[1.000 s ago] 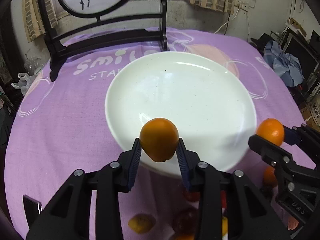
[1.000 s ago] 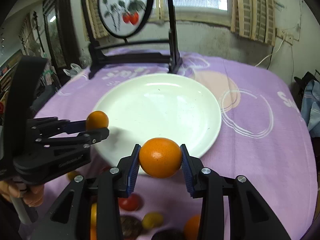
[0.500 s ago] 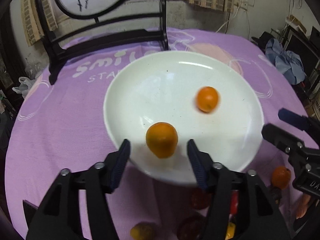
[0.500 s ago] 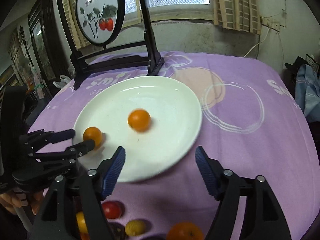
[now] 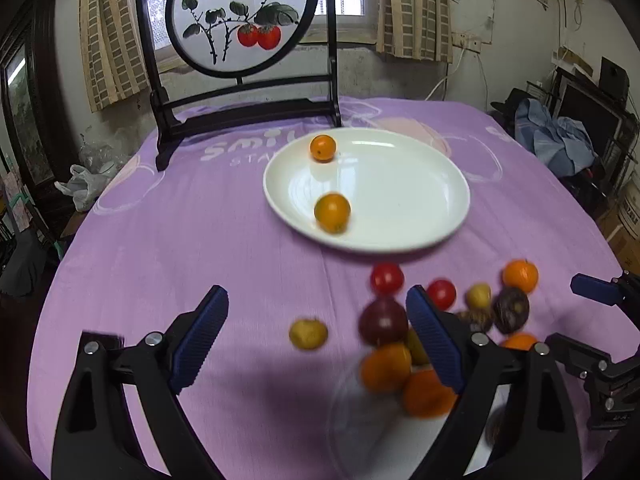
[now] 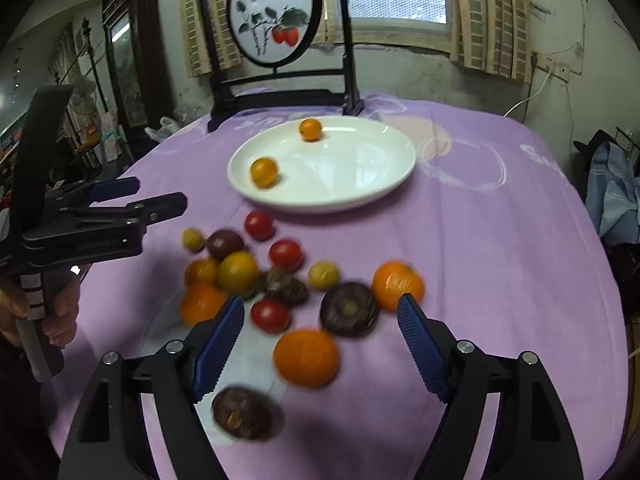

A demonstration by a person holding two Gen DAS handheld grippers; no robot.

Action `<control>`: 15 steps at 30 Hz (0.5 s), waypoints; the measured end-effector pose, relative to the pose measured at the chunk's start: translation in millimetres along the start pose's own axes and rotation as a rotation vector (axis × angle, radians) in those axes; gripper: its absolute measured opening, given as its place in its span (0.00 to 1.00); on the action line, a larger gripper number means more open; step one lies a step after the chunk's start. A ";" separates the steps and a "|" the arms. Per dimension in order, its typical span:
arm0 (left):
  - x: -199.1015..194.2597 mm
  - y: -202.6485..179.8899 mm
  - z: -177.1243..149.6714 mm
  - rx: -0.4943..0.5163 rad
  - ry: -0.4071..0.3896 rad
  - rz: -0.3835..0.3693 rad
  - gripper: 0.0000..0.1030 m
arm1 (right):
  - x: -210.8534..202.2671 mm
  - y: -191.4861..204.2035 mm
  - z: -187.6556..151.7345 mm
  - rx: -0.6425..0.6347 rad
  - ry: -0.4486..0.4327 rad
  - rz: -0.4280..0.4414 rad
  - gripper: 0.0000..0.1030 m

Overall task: Organize fruits
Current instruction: 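Grasp the dark purple wrinkled fruit with the right tool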

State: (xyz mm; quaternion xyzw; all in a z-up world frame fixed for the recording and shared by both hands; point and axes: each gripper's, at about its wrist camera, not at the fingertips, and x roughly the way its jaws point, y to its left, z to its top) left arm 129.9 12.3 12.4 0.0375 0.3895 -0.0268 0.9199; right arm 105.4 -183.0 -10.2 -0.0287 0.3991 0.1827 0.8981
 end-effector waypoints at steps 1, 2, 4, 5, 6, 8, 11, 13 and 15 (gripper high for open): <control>-2.1 -1.5 -6.4 0.004 0.008 -0.006 0.86 | -3.4 4.1 -7.5 -0.003 0.006 0.010 0.77; -5.3 -2.7 -15.1 0.003 0.015 -0.012 0.86 | -6.2 7.5 -14.0 -0.007 0.011 0.014 0.77; -8.7 -3.5 -26.0 -0.001 0.017 -0.007 0.86 | -9.3 15.5 -26.8 -0.020 0.029 0.023 0.77; -11.1 -4.5 -32.2 0.001 0.017 -0.002 0.86 | -9.4 18.6 -31.8 -0.027 0.043 0.026 0.77; -12.9 -5.6 -37.6 0.004 0.019 0.001 0.88 | -8.7 21.4 -35.8 -0.034 0.056 0.026 0.77; -15.3 -7.0 -45.7 0.009 0.025 0.000 0.89 | -5.2 29.4 -45.2 -0.054 0.082 0.024 0.77; -15.2 -7.1 -53.7 0.002 0.042 -0.003 0.92 | 2.3 37.4 -52.8 -0.067 0.110 0.018 0.77; -14.1 -6.0 -56.7 -0.002 0.048 0.002 0.92 | 9.7 42.8 -55.8 -0.071 0.140 0.027 0.77; -13.6 -4.9 -59.4 -0.006 0.055 -0.003 0.92 | 16.4 48.2 -58.3 -0.082 0.163 0.012 0.77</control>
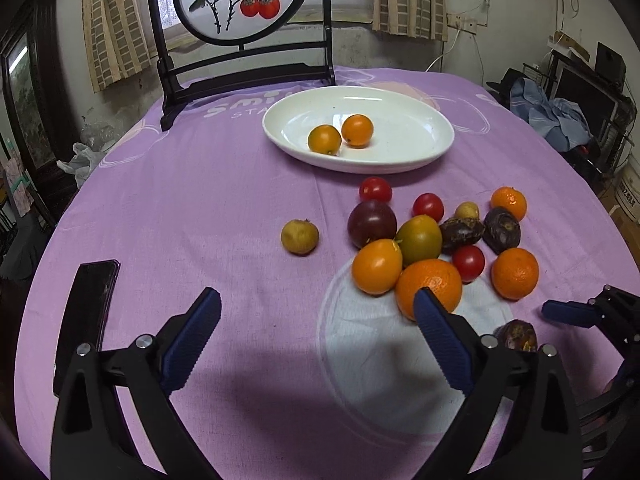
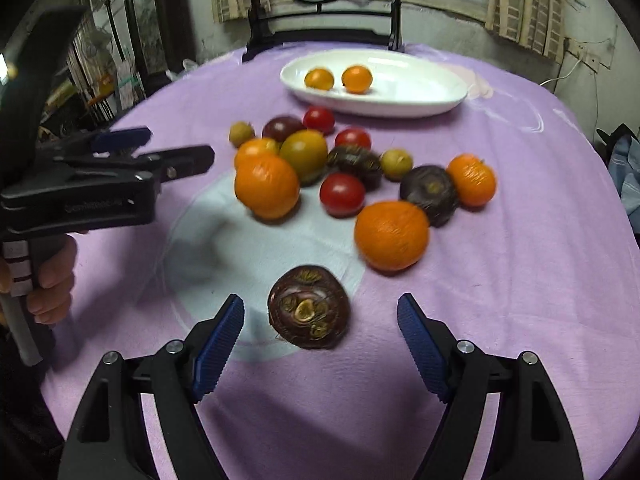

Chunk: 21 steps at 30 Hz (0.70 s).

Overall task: Organize fruits
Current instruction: 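Grasp the dark purple wrinkled fruit with the right tool, then grasp the large orange with the left tool while the right tool holds the dark fruit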

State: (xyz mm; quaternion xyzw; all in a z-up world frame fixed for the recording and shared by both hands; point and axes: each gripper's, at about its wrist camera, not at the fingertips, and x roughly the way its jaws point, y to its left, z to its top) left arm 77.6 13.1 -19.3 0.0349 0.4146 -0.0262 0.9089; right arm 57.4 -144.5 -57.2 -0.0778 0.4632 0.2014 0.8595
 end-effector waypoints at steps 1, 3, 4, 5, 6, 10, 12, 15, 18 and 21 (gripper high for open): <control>0.5 0.8 0.0 -0.003 0.003 -0.006 0.92 | 2.9 2.1 0.5 -0.005 0.006 -0.007 0.77; 1.3 1.5 -0.2 -0.004 0.008 -0.012 0.92 | 8.6 6.4 0.9 -0.016 0.016 -0.020 0.73; 1.9 1.4 -0.4 -0.004 0.011 -0.012 0.92 | 11.4 8.7 0.3 -0.024 0.025 -0.029 0.67; 2.6 0.8 -0.4 -0.003 0.014 -0.017 0.92 | 11.1 11.7 0.2 -0.039 0.015 -0.043 0.62; 3.2 0.2 -0.3 -0.001 0.017 -0.023 0.92 | 9.9 12.9 0.8 -0.048 0.009 -0.028 0.43; 6.9 -4.8 0.2 0.005 0.035 -0.040 0.93 | 6.7 15.3 -1.0 -0.059 0.001 -0.016 0.40; 8.4 -8.7 -0.3 0.010 0.045 -0.048 0.93 | 4.6 11.9 -3.1 -0.045 -0.006 0.003 0.40; 10.5 -17.1 -1.0 0.023 0.065 -0.061 0.93 | -2.2 2.1 -7.3 -0.021 -0.019 0.017 0.40; 15.0 -25.9 0.1 0.021 0.103 -0.097 0.93 | -8.8 -7.9 -11.3 -0.004 -0.034 0.022 0.40; 19.6 -31.8 0.9 0.011 0.117 -0.098 0.92 | -15.2 -18.9 -15.8 0.017 -0.045 0.021 0.40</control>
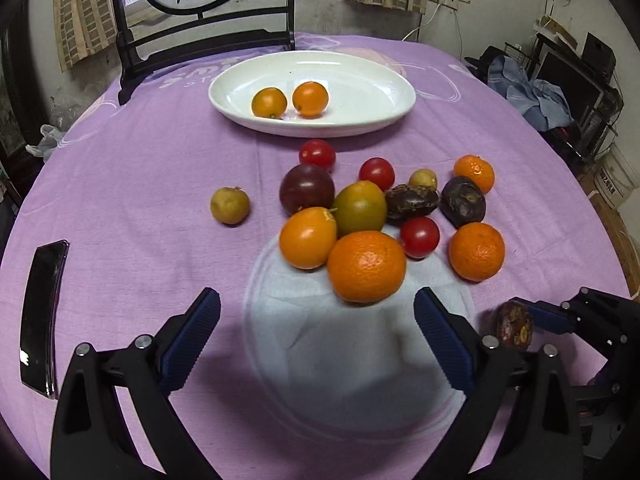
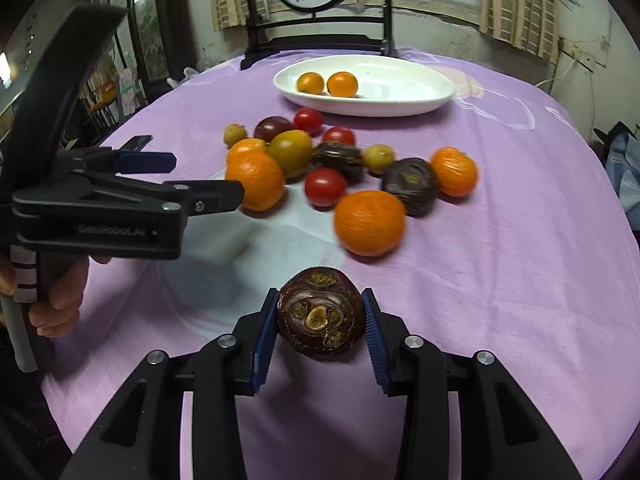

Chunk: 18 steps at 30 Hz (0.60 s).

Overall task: Organize fruits
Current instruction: 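Grasp the large orange with the left tool while the right tool holds the dark fruit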

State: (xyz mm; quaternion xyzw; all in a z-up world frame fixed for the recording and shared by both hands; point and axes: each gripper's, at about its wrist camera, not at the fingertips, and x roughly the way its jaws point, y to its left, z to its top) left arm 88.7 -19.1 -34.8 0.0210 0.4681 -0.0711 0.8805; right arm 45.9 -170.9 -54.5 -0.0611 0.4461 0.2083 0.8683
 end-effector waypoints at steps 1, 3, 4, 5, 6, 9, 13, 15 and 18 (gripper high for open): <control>1.5 -2.3 0.4 0.003 0.000 0.005 0.93 | -2.0 -3.2 -1.8 0.005 -0.003 0.000 0.40; 4.4 -5.8 2.2 0.007 0.000 0.010 0.93 | -5.8 -9.7 -5.7 0.015 -0.009 -0.003 0.40; 5.6 -6.8 3.1 0.006 0.001 0.009 0.93 | -6.9 -11.8 -6.8 0.019 -0.010 -0.003 0.40; 7.9 -8.2 4.3 0.005 0.003 0.013 0.93 | -8.5 -14.6 -8.0 0.023 -0.012 -0.005 0.40; 10.0 -9.1 5.4 0.003 0.006 0.019 0.93 | -9.4 -16.2 -8.9 0.026 -0.015 -0.005 0.40; 16.7 -12.2 7.8 0.002 0.017 0.024 0.84 | -11.0 -19.2 -11.1 0.029 -0.020 -0.004 0.40; 30.4 -15.2 7.6 -0.002 0.066 0.003 0.65 | -11.0 -18.9 -10.8 0.024 -0.023 -0.002 0.40; 33.1 -16.9 7.0 0.002 0.061 0.003 0.61 | -10.8 -18.3 -10.9 0.026 -0.023 -0.001 0.40; 33.3 -17.7 6.7 0.003 0.053 -0.007 0.49 | -10.5 -17.5 -11.7 0.027 -0.019 -0.003 0.40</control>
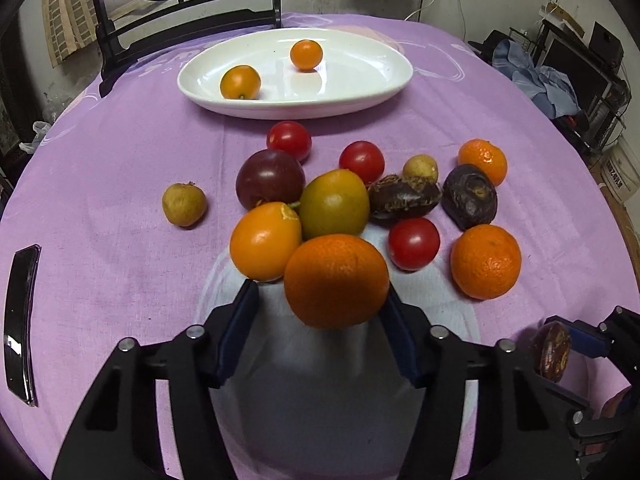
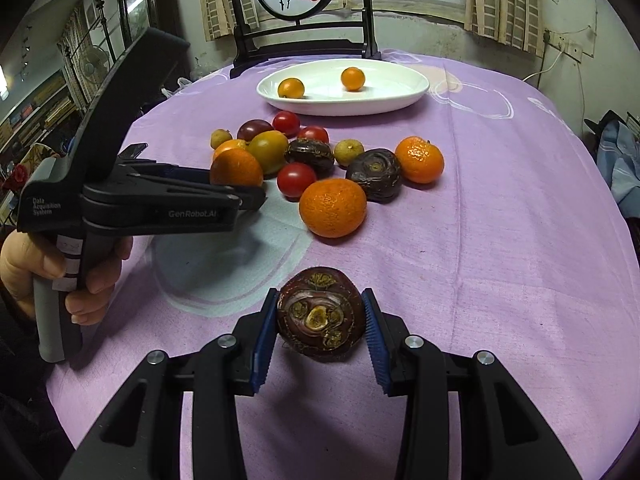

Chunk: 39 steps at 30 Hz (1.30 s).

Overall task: Organize fruits
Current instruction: 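Grasp the large orange with the left tool while the right tool holds the dark fruit, then carry both fruits over the white plate and open both tools to release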

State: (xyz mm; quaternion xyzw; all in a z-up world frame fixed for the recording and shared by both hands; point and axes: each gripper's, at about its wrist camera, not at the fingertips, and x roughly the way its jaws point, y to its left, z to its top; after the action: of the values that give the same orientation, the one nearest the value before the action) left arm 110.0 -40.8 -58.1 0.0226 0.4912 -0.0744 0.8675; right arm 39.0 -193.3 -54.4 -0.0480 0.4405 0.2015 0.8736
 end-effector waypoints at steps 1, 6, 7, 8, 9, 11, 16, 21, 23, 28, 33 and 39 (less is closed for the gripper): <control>-2.1 -0.5 -0.4 0.007 -0.008 -0.012 0.41 | -0.3 0.4 -0.3 0.000 0.000 0.000 0.40; -13.1 5.0 -3.8 -0.004 -0.016 -0.042 0.40 | -4.5 2.3 -0.6 -0.003 -0.006 -0.001 0.40; -17.0 5.3 -4.7 0.000 -0.024 -0.041 0.40 | -5.7 2.7 -0.2 -0.004 -0.008 -0.001 0.40; -23.9 6.0 -6.4 0.009 -0.040 -0.047 0.40 | -6.7 3.1 0.3 -0.004 -0.009 -0.001 0.40; -28.5 5.9 -7.3 0.014 -0.048 -0.052 0.40 | -7.5 3.2 0.9 -0.004 -0.011 -0.001 0.40; -40.6 8.1 -8.8 0.024 -0.067 -0.060 0.40 | -9.7 3.7 2.7 -0.004 -0.017 -0.003 0.40; -66.2 16.7 -7.7 0.034 -0.102 -0.073 0.40 | -21.3 4.4 15.5 -0.010 -0.054 -0.006 0.40; -87.5 25.6 4.6 0.050 -0.140 -0.079 0.40 | -36.4 4.8 41.6 -0.027 -0.109 -0.008 0.40; -92.7 28.7 14.6 0.063 -0.155 -0.074 0.40 | -42.0 4.9 59.4 -0.039 -0.138 -0.009 0.40; -91.7 39.5 53.7 0.067 -0.193 -0.051 0.40 | -43.8 1.9 101.8 -0.056 -0.188 0.000 0.40; -68.3 58.6 98.8 0.029 -0.186 -0.035 0.40 | -18.8 -4.7 144.6 -0.057 -0.184 0.001 0.40; -22.9 74.7 146.2 0.008 -0.144 -0.024 0.40 | 38.7 -18.3 187.3 -0.072 -0.108 -0.019 0.40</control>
State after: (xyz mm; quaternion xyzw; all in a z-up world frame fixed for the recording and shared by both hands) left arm 233.8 19.1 34.5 0.0145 0.4273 -0.0881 0.8997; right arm 207.2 -149.1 27.1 -0.0723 0.3845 0.2113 0.8957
